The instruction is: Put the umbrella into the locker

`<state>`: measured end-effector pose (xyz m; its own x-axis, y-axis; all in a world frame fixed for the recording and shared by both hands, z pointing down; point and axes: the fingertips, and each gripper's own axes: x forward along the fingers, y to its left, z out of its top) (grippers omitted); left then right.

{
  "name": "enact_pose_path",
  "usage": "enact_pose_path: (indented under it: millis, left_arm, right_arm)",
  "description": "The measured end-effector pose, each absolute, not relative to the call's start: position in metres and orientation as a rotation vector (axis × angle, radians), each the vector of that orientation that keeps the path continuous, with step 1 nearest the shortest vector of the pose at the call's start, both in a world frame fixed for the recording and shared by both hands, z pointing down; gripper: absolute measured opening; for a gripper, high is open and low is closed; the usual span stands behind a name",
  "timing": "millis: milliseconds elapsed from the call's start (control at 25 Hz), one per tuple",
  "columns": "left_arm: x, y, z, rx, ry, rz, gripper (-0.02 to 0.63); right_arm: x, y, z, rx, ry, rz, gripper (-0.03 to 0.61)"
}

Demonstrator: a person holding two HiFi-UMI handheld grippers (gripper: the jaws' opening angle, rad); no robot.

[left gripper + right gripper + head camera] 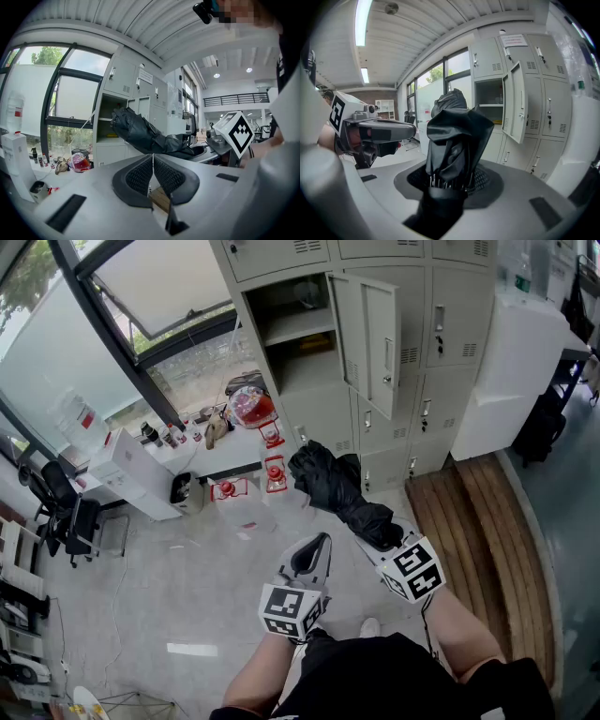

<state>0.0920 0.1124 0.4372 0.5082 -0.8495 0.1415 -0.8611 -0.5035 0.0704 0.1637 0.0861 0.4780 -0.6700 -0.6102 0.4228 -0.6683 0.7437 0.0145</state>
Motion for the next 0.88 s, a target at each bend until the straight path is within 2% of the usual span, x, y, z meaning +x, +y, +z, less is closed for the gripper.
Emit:
enact_pose_path:
  millis: [880]
  left_arm:
    - [0.079, 0.109, 0.436, 2.612, -1.497, 0.132, 0.02]
  right_arm:
    - [0.151, 0.079, 0.479, 0.967, -2.536, 0.194, 0.23]
